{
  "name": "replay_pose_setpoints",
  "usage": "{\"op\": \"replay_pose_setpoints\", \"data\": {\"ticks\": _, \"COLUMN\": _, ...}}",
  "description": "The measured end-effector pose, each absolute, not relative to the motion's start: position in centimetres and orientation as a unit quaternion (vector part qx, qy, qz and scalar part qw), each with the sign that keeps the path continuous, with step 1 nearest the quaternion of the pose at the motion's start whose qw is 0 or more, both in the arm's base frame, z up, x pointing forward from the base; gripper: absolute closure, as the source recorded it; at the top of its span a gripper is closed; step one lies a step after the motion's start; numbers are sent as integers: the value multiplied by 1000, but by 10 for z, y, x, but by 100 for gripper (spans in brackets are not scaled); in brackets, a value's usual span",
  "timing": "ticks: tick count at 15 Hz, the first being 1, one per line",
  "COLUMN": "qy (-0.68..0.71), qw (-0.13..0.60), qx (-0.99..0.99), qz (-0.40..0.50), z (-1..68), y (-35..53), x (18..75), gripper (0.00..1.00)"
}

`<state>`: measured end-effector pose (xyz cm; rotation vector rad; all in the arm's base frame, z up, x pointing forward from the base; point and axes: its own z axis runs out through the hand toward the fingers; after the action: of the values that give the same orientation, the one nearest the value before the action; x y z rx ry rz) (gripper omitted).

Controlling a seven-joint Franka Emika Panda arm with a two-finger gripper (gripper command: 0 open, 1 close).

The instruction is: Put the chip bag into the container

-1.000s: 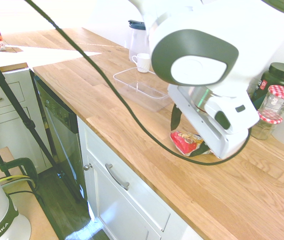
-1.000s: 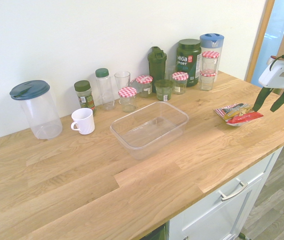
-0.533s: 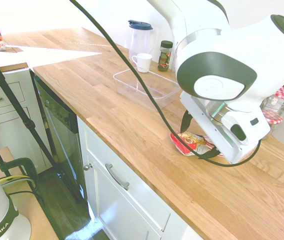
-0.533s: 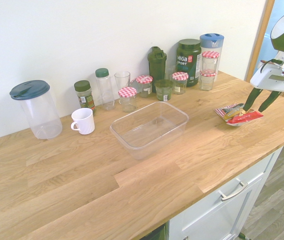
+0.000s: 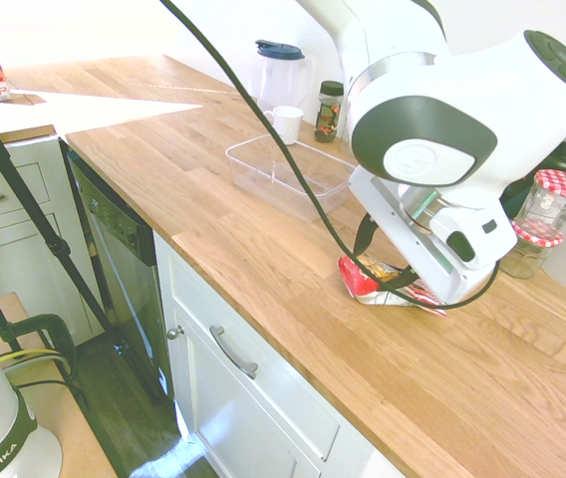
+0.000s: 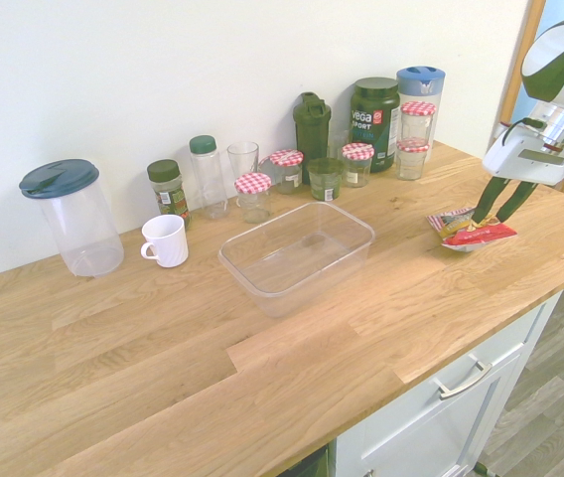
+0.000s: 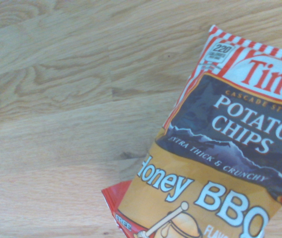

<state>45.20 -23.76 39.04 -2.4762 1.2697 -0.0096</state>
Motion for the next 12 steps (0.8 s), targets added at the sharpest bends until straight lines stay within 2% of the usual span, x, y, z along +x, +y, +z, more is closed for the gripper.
{"op": "replay_pose_setpoints", "data": {"ticks": 12, "qy": 450, "qw": 179, "qx": -875, "qz": 6, "z": 372, "y": -237, "x": 459, "gripper": 100}}
